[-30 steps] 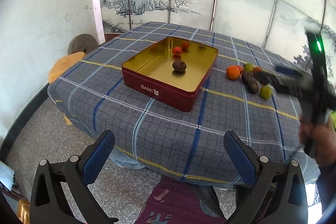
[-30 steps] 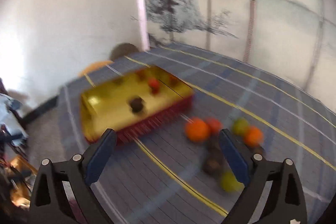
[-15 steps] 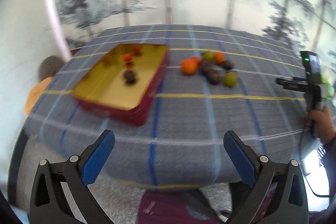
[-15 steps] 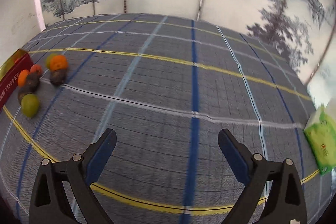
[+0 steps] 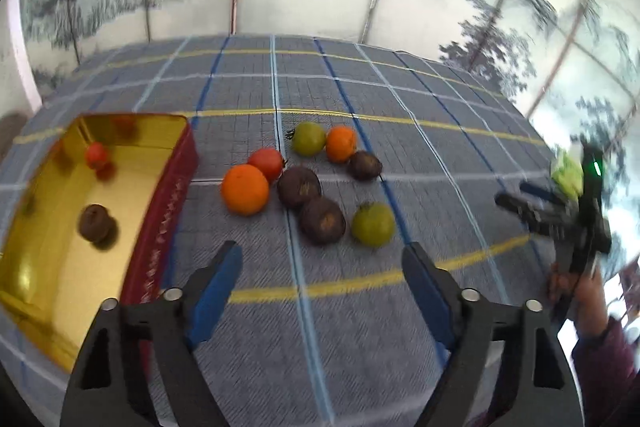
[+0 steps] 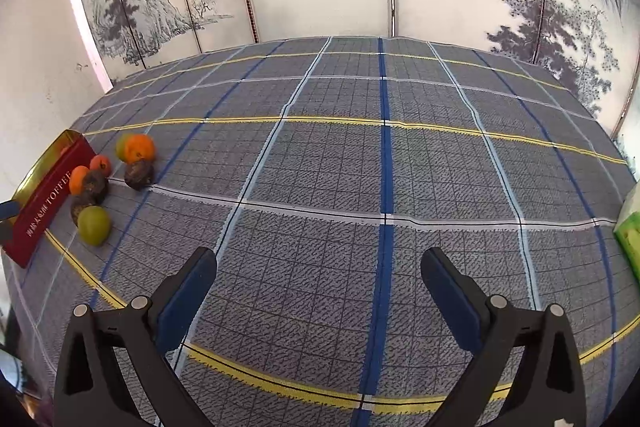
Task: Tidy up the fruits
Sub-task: 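Move the left gripper to the dark brown fruits and grasp one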
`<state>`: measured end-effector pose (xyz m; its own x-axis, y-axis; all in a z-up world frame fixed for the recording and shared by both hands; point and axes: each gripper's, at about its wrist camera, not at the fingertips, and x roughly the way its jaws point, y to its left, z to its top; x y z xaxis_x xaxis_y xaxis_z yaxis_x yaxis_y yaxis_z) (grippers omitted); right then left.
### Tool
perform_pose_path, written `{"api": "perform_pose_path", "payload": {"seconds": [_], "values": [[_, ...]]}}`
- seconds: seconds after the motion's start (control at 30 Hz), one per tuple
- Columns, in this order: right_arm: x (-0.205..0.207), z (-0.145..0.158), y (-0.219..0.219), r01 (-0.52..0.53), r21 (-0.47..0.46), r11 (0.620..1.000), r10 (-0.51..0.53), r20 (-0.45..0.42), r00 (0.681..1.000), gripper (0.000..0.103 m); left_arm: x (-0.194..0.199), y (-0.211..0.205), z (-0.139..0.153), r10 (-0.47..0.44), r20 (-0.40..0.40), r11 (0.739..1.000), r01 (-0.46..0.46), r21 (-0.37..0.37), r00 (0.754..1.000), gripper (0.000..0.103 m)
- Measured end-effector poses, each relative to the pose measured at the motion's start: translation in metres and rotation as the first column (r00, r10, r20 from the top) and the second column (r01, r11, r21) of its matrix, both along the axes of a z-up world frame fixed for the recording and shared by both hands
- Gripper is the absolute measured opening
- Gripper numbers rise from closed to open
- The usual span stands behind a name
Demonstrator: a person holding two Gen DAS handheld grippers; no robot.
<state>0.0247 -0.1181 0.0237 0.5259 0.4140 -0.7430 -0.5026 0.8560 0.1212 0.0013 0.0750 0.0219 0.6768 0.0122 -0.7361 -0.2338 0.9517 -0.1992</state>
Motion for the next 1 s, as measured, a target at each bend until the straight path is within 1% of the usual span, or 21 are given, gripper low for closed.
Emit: {"api": "perform_pose_path", "payload": {"seconds": [0.07, 0.13, 0.23, 0.33, 0.43, 0.5, 0.53, 0.57, 0.6, 0.63, 0.67, 0.73, 0.8, 0.9, 1.0], "values": [[-0.001, 0.000, 0.001, -0.010, 0.004, 1.000, 0.010, 0.000, 1.000, 0.102, 0.012, 0.009, -0.004, 0.032, -0.005, 0.998, -0.032, -0.061, 0.999, 0.080], [-0.001, 0.000, 0.002, -0.019, 0.008, 1.000, 0.019, -0.001, 1.000, 0.103, 0.024, 0.019, -0.008, 0.070, -0.004, 0.990, -0.070, -0.123, 0.998, 0.080], [-0.001, -0.001, 0.002, -0.031, 0.013, 0.999, 0.031, -0.007, 0.999, 0.103, 0.042, 0.028, -0.017, 0.129, -0.035, 0.978, -0.133, -0.161, 0.991, 0.080], [-0.001, 0.000, 0.003, -0.039, 0.017, 0.999, 0.039, -0.011, 0.999, 0.103, 0.052, 0.031, -0.025, 0.149, -0.052, 0.972, -0.156, -0.177, 0.988, 0.080], [-0.001, -0.001, 0.004, -0.046, 0.021, 0.999, 0.046, -0.014, 0.999, 0.103, 0.062, 0.028, -0.034, 0.142, -0.074, 0.975, -0.152, -0.164, 0.987, 0.080], [-0.001, -0.001, 0.004, -0.051, 0.021, 0.998, 0.052, -0.019, 0.998, 0.103, 0.064, 0.024, -0.036, 0.136, -0.064, 0.978, -0.144, -0.149, 0.989, 0.080], [-0.001, -0.001, 0.005, -0.053, 0.021, 0.998, 0.053, -0.020, 0.998, 0.103, 0.065, 0.019, -0.037, 0.130, -0.060, 0.982, -0.137, -0.129, 0.990, 0.080], [-0.001, -0.001, 0.005, -0.054, 0.022, 0.998, 0.054, -0.021, 0.998, 0.103, 0.065, 0.015, -0.039, 0.126, -0.059, 0.985, -0.132, -0.113, 0.990, 0.079], [-0.001, -0.001, 0.005, -0.055, 0.022, 0.998, 0.056, -0.022, 0.998, 0.103, 0.064, 0.013, -0.041, 0.124, -0.063, 0.986, -0.130, -0.103, 0.990, 0.071], [0.000, -0.002, 0.005, -0.056, 0.022, 0.998, 0.056, -0.023, 0.998, 0.103, 0.064, 0.010, -0.046, 0.119, -0.083, 0.985, -0.129, -0.113, 0.989, 0.066], [0.000, -0.002, 0.005, -0.056, 0.021, 0.998, 0.057, -0.025, 0.998, 0.103, 0.059, 0.011, -0.048, 0.130, -0.061, 0.978, -0.138, -0.159, 0.990, 0.066], [0.000, -0.002, 0.006, -0.058, 0.023, 0.998, 0.058, -0.028, 0.998, 0.103, 0.051, 0.014, -0.051, 0.154, -0.058, 0.961, -0.163, -0.223, 0.986, 0.066], [0.001, -0.002, 0.006, -0.057, 0.021, 0.998, 0.058, -0.028, 0.998, 0.103, 0.046, 0.018, -0.053, 0.161, -0.043, 0.952, -0.167, -0.257, 0.986, 0.066], [0.001, -0.002, 0.006, -0.058, 0.020, 0.998, 0.059, -0.029, 0.998, 0.103, 0.040, 0.021, -0.053, 0.173, -0.047, 0.948, -0.179, -0.262, 0.984, 0.064], [0.001, -0.003, 0.007, -0.056, 0.015, 0.998, 0.057, -0.031, 0.998, 0.103, 0.045, 0.026, -0.052, 0.173, -0.056, 0.955, -0.182, -0.236, 0.983, 0.063]]}}
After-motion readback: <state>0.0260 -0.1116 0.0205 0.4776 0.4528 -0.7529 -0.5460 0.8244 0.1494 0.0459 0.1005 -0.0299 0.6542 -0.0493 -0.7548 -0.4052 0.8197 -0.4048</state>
